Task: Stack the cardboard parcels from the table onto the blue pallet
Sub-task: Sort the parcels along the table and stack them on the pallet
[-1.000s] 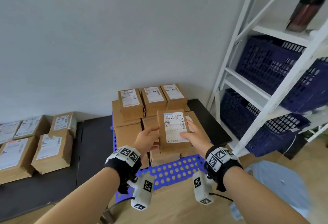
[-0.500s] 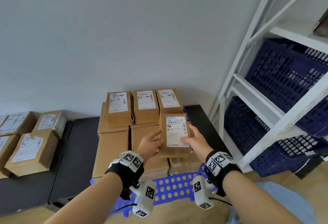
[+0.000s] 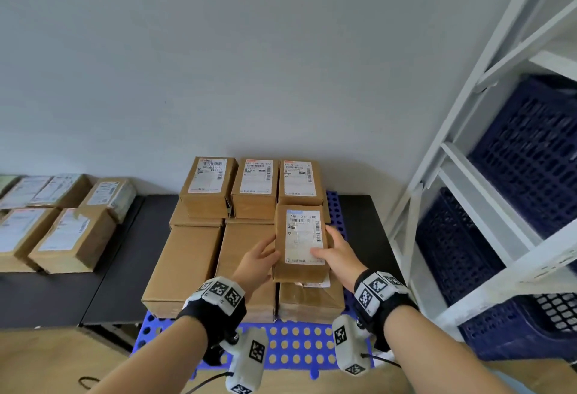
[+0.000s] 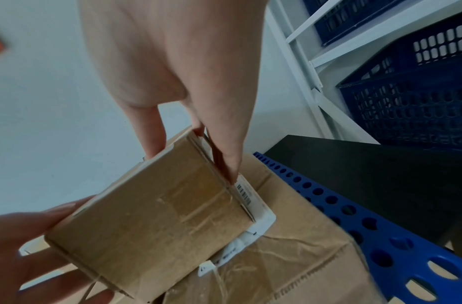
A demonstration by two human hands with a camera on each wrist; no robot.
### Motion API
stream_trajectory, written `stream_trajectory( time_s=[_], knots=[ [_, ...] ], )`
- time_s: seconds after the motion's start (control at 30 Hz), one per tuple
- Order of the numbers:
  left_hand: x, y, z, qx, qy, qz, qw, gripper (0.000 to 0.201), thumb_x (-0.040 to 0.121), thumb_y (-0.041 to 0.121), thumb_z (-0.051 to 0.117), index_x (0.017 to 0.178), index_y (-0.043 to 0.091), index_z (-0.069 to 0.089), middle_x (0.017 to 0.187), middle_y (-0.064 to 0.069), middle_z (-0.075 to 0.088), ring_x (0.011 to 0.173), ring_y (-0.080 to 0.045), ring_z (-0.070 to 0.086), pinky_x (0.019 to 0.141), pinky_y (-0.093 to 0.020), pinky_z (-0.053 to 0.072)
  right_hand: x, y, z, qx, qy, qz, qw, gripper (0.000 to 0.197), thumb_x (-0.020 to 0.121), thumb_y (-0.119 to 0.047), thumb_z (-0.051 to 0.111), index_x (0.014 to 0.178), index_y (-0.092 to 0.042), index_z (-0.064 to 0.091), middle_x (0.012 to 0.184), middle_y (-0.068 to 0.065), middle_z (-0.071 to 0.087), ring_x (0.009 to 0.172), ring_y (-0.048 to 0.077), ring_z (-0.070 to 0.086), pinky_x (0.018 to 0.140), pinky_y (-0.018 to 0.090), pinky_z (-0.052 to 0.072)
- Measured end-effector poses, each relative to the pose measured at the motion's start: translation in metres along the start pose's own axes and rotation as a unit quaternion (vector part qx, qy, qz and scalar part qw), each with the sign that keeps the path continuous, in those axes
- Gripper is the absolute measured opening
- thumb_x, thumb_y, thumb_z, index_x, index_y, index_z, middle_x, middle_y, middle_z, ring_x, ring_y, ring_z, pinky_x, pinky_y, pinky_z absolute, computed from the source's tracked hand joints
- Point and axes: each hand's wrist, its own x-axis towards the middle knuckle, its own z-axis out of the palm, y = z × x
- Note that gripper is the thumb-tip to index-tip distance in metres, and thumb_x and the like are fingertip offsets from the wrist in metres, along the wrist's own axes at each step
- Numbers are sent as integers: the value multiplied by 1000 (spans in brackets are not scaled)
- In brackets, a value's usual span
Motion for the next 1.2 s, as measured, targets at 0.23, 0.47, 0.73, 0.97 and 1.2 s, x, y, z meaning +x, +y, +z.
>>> stream_trajectory(
  time_s=[0.23,0.47,0.73,0.97,1.2],
  knots=[
    [7,2,6,1,20,17,1000,47,97,12,45,141,27,37,118,2,62,95,-7,58,70,-23,46,6,-2,-4,-4,0,-7,1000,75,88,-10,61,149,-24,19,138,5,50,120,21,53,103,47,44],
    [3,9,6,33,34,30,998,46,97,13,46,141,24,38,133,-3,54,102,-10,57,76,-18,46,4,-6,-5,-39,-1,-18,999,73,90,-9,59,149,-20,19,139,6,49,122,20,51,101,37,45],
    [-13,18,-31,115,76,50,989,43,96,26,47,139,23,42,137,-7,48,106,-17,55,92,-33,46,-12,-39,-12,-103,18,-66,992,55,92,-6,54,143,-11,33,138,-2,46,126,14,44,94,27,38],
    [-55,25,-98,183,82,87,976,42,99,27,41,139,15,43,139,-6,47,129,-22,43,106,-35,34,-43,-71,48,-197,17,-101,975,56,92,-19,56,144,-16,36,146,6,41,133,23,40,109,37,33],
    [-107,2,-215,212,136,97,963,41,100,26,39,137,9,44,137,-10,49,126,-25,46,104,-35,39,-81,-82,182,-283,-38,-117,951,55,95,-16,53,146,-12,32,148,9,37,136,24,36,103,29,32]
  ],
)
